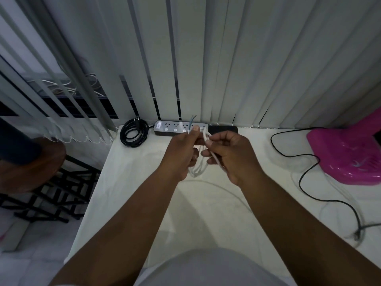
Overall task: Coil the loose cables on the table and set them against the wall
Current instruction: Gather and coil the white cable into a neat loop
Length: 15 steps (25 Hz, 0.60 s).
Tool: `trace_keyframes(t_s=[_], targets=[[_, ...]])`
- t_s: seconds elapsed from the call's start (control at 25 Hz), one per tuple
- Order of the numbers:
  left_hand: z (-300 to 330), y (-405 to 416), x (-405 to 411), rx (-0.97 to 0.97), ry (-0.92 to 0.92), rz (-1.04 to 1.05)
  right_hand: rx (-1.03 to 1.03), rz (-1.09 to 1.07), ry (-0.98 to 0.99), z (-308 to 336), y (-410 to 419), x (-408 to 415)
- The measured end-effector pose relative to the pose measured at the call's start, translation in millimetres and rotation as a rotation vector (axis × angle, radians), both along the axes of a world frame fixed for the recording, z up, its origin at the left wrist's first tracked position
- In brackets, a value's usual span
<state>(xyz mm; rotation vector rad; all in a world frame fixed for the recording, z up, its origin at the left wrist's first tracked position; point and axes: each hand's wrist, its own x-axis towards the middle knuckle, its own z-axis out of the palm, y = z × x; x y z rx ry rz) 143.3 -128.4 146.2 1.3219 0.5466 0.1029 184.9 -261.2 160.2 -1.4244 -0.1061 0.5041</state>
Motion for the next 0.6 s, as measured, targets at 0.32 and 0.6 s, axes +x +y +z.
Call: trace_keyframes(t_s=[0.32, 0.6], targets=[[0.0, 10.5, 3.4, -0.121, 0.007, 0.095, -0.480, 0.363, -0.478, -53.6, -10.3, -21.3], [20.4, 68.3, -3.6, -0.492, -0.120, 0.089, -0.580, 0.400, -0.127, -137.9, -102.5, 3.5]])
